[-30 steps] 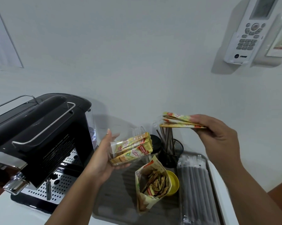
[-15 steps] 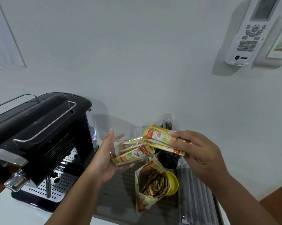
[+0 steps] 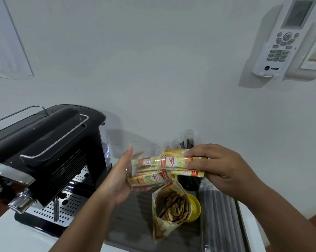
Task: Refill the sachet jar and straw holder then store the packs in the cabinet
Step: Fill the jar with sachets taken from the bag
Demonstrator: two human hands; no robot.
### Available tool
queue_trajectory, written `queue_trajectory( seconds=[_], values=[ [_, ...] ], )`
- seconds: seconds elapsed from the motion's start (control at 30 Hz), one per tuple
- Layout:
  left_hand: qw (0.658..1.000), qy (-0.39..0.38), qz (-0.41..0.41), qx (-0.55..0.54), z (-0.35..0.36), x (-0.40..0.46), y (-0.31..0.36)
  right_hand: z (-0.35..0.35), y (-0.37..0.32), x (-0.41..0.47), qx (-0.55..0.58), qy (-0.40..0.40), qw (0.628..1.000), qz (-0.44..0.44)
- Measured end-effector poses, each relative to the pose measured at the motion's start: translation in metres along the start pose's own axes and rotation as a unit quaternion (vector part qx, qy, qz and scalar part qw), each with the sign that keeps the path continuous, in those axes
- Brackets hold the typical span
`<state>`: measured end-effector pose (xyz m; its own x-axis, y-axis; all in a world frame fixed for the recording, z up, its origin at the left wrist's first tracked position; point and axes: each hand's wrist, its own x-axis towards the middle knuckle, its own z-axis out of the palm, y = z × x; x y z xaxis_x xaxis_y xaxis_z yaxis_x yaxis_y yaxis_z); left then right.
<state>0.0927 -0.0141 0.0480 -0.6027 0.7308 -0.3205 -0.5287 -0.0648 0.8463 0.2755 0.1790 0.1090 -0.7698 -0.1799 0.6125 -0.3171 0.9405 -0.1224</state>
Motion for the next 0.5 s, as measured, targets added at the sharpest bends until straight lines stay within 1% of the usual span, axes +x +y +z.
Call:
queue_trajectory(
  seconds=[0.17, 0.37, 0.43, 0.5],
  values=[
    [1.0, -0.008, -0.006, -0.006, -0.001, -0.002, 0.001, -0.004, -0.006, 0.008, 0.025, -0.005, 0.999, -0.022],
    [0.999, -0.026, -0.016, -0.01, -0.001, -0.005, 0.003, -0.006, -0.015, 0.014, 0.062, 0.011, 0.997, -0.042],
    [0.999, -0.032, -0.017, -0.016, -0.001, -0.005, 0.004, -0.004, -0.015, 0.014, 0.084, 0.014, 0.996, -0.021],
    [0.999, -0.041, -0.02, -0.021, 0.0, -0.005, 0.004, 0.0, -0.011, 0.014, 0.124, 0.025, 0.992, 0.023]
  ],
)
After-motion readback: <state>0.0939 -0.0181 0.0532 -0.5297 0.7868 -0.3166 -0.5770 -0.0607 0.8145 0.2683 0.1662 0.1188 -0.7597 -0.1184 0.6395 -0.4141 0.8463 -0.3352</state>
